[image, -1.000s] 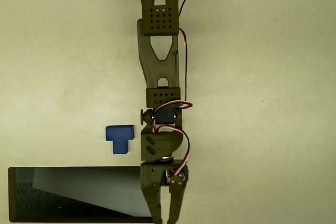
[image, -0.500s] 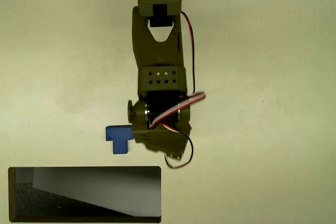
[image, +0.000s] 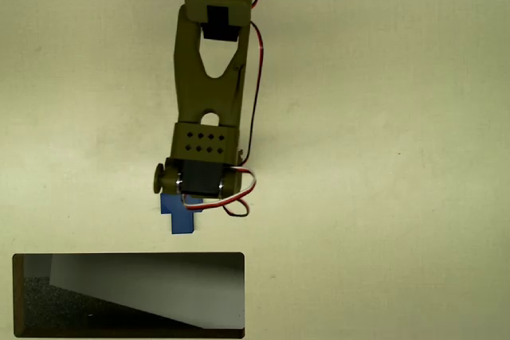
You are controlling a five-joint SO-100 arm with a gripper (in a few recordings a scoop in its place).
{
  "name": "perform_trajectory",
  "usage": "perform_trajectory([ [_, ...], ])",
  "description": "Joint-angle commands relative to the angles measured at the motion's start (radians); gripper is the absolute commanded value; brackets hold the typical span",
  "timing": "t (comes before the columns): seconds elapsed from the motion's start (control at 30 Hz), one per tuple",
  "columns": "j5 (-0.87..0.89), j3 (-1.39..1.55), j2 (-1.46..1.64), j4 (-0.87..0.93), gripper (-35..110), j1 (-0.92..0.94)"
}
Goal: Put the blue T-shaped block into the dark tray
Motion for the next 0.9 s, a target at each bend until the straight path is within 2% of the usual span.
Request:
perform_trajectory([
  [0.0, -0.067, -0.028, -0.002, -0.055, 0, 0.038],
  [0.87, -0.103, -0.156, -0.132, -0.19, 0, 0.037],
])
